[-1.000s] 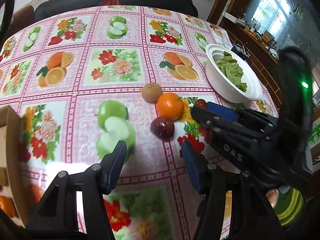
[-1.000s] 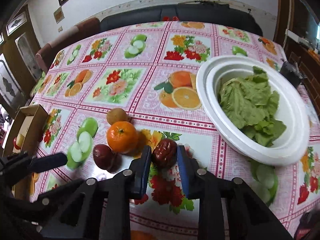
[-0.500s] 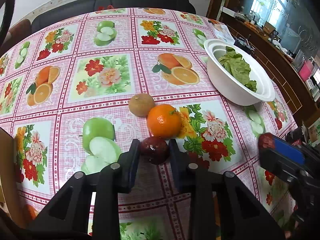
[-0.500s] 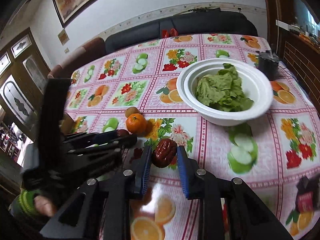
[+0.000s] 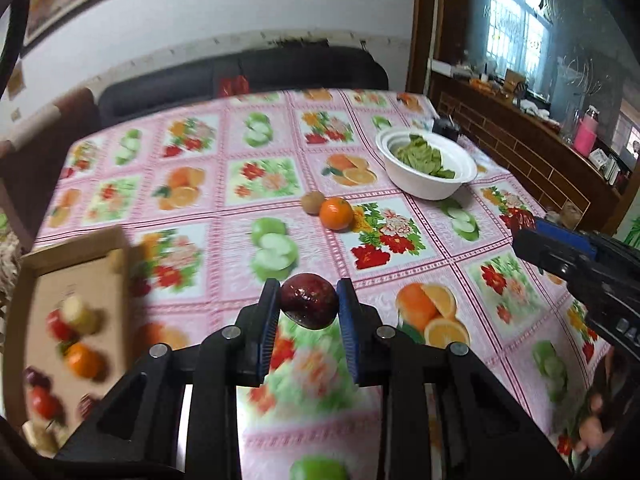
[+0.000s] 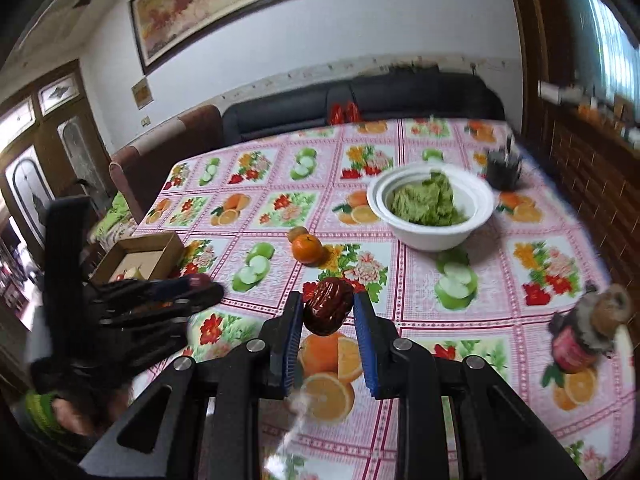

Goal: Organize fruits
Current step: 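Carry the plum and red date in both tools over the cardboard box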

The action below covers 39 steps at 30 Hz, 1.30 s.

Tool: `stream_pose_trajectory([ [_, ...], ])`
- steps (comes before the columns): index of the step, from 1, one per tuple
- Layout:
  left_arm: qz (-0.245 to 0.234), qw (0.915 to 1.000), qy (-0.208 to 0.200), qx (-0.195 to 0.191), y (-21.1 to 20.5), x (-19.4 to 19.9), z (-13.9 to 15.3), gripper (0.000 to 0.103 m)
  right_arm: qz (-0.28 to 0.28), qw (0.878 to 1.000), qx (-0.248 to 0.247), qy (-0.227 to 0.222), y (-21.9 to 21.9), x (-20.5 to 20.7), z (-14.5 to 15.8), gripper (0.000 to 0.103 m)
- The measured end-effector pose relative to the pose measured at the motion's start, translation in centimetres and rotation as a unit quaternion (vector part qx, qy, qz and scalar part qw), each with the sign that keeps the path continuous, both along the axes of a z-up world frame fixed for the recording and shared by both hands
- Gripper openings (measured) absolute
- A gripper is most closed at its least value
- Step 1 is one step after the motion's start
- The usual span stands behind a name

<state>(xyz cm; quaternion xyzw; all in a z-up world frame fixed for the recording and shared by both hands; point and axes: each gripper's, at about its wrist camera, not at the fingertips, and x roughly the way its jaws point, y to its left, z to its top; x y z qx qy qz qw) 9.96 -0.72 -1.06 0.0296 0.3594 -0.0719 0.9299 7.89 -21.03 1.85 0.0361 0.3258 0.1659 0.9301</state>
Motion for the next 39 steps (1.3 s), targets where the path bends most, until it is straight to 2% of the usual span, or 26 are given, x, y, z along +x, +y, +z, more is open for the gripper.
stream_pose_trajectory([
  [5, 0.015, 0.9992, -0.036, 0.012, 1.9, -4.0, 1.9, 0.026, 0.004, 0.999, -0.020, -0.041, 1.5, -3.4, 1.1, 0.027],
  [12, 0.045, 0.9973, -0.058, 0.003, 5.0, -7.0, 3.5, 0.026, 0.028, 0.997, -0.032, -0.061, 4.1, -6.1, 2.1, 0.027],
  [19, 0.073, 0.9946, -0.073, 0.007, 7.4, -8.8, 4.2, 0.026, 0.062, 0.993, -0.045, -0.091, 7.3, -8.0, 3.3, 0.027],
  [39, 0.136, 0.9866, -0.090, -0.006, 13.5, -11.1, 4.9, 0.026, 0.135, 0.979, -0.072, -0.132, 14.4, -10.0, 4.7, 0.027],
])
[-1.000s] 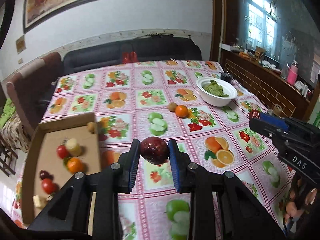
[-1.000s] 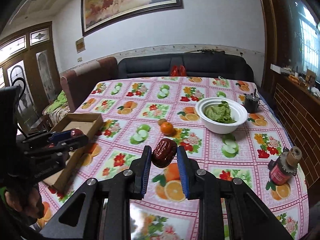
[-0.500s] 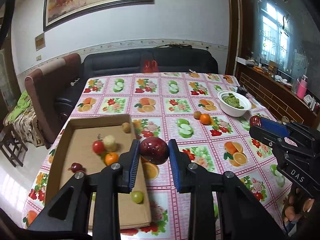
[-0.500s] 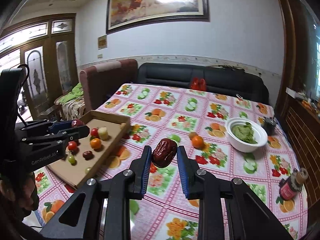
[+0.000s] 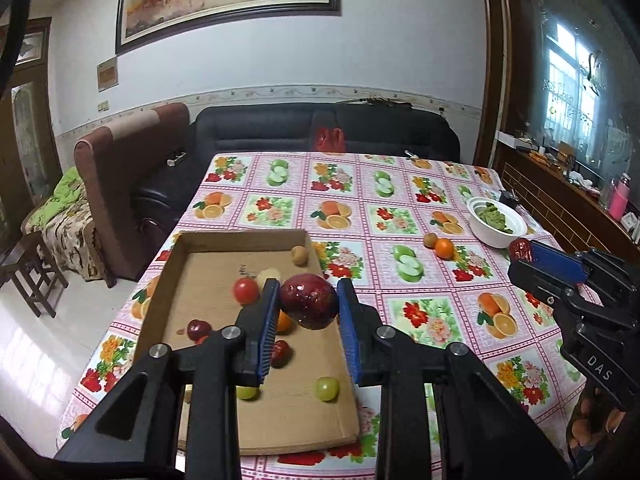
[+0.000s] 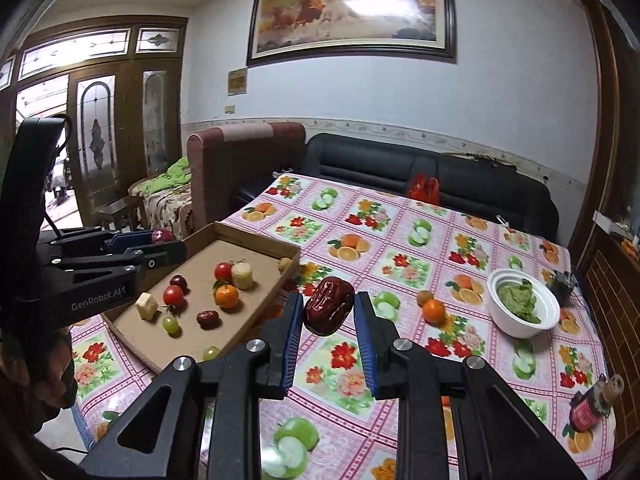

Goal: Organize fruits
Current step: 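Carry the plum and red date in both tools over the cardboard box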

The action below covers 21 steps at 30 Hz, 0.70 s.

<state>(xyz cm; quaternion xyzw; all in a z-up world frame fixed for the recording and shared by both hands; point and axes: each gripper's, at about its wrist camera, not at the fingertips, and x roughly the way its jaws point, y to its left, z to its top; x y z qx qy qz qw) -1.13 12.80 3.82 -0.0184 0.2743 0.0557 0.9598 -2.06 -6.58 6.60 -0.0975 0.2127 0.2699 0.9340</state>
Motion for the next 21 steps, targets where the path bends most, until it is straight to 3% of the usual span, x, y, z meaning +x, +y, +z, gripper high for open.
stream_pose_trajectory([
  [15, 0.027, 0.9994, 0.007, -0.020, 3.5, 0.2, -0.7, 0.026, 0.036, 0.999, -0.020, -0.020, 3.7, -0.4, -0.3, 0.027],
  [19, 0.037, 0.9985, 0.016, -0.039, 5.4, 0.7, -1.0, 0.026, 0.048, 0.999, -0.015, 0.002, 4.7, 0.9, -1.1, 0.027],
  [21, 0.042, 0.9976, 0.024, -0.050, 6.6, 1.2, -1.3, 0.026, 0.061, 0.998, 0.005, 0.033, 5.2, 2.4, -1.5, 0.027],
])
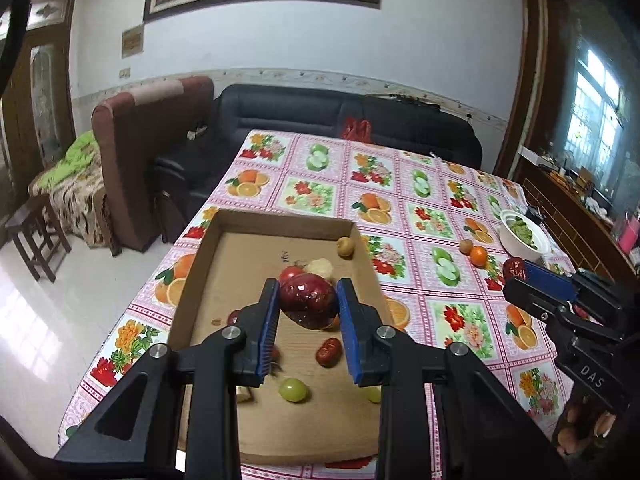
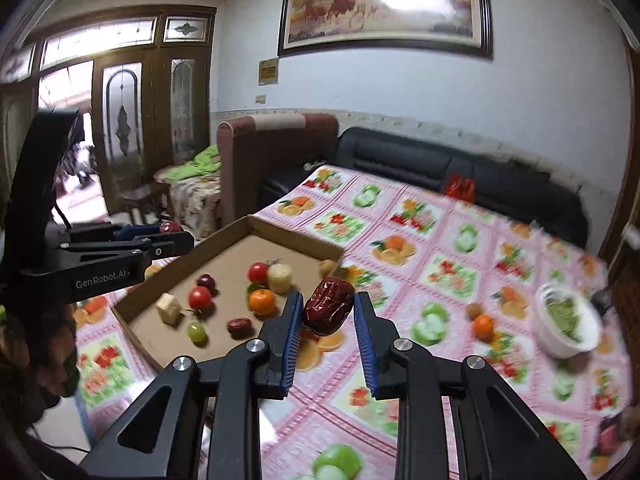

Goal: Organize fruits
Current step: 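Carry the plum and red date in both tools over the cardboard box, then open the right tool releasing the date while the left tool releases the plum into the box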

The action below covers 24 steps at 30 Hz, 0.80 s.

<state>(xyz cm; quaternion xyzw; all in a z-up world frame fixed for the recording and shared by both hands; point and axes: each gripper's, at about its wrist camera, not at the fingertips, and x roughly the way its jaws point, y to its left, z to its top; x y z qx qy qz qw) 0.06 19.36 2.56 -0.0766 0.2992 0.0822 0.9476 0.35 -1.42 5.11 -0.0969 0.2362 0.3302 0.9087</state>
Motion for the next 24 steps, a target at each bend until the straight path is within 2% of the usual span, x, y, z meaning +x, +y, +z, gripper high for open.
stream_pose_trajectory([
  [5, 0.017, 0.9993, 0.027, -0.018, 2.4, 2.7, -0.5, 0.026, 0.022, 0.999, 0.022, 0.043, 2.2, 3.6, -0.3, 0.027],
  [8, 0.032, 0.9971, 0.066, -0.020, 4.0, 5.7, -1.3, 0.026, 0.043, 0.995, 0.037, 0.082, 4.5, 6.5, -0.7, 0.027],
  [13, 0.048, 0.9876, 0.136, -0.062, 7.5, 11.8, -3.9, 0.026, 0.053, 0.983, 0.040, 0.174, 9.7, 12.8, -2.7, 0.027],
  [18, 0.063, 0.9786, 0.184, -0.067, 9.1, 15.7, -6.4, 0.026, 0.032, 0.968, 0.026, 0.248, 13.6, 18.2, -6.2, 0.027],
  [24, 0.061, 0.9721, 0.219, -0.059, 9.1, 17.1, -8.4, 0.027, 0.026, 0.963, -0.005, 0.269, 17.1, 20.8, -9.1, 0.027],
])
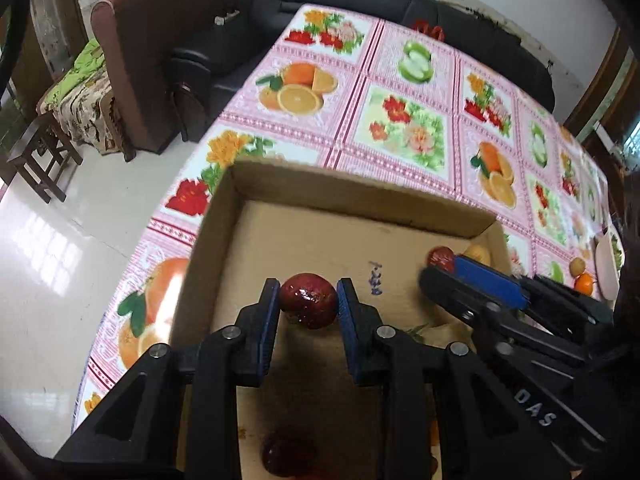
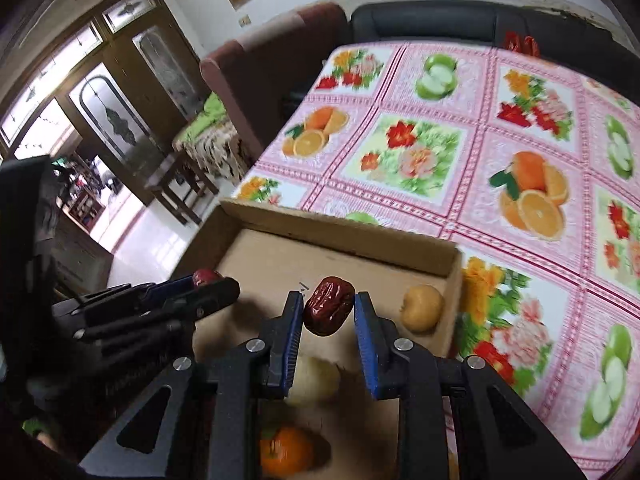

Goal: Organize fruits
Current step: 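Open the right tool releasing the date while the left tool releases the plum into the box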

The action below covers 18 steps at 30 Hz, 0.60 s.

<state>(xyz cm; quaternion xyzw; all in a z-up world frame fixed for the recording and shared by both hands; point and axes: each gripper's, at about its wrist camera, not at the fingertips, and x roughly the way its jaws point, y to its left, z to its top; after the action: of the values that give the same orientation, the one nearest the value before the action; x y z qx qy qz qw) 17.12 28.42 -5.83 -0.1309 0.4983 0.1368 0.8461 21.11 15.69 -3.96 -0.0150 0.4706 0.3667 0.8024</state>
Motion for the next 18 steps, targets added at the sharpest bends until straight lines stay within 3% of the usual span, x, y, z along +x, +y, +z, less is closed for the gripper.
stream_pose_trajectory([
  [3, 0.000, 0.9998, 0.019, -0.007, 0.3, 0.4, -0.9, 0.027, 0.014, 1.000, -0.014, 0.012, 1.1, 0.5, -0.9, 0.027],
  [12, 0.012, 0.9997, 0.020, -0.004, 0.3, 0.4, -1.0, 0.027, 0.028, 0.999, -0.045, 0.012, 1.8, 0.9, -1.5, 0.029],
  [16, 0.023, 0.9997, -0.003, -0.009, 0.1, -1.3, 0.3, 0.027, 0.026, 0.999, -0.036, 0.003, 1.1, 0.3, -0.9, 0.050],
  [18, 0.031, 0.9987, -0.039, 0.005, -0.4, -3.3, 1.9, 0.027, 0.030, 0.999, -0.025, -0.010, 0.5, -0.4, 0.0, 0.050],
])
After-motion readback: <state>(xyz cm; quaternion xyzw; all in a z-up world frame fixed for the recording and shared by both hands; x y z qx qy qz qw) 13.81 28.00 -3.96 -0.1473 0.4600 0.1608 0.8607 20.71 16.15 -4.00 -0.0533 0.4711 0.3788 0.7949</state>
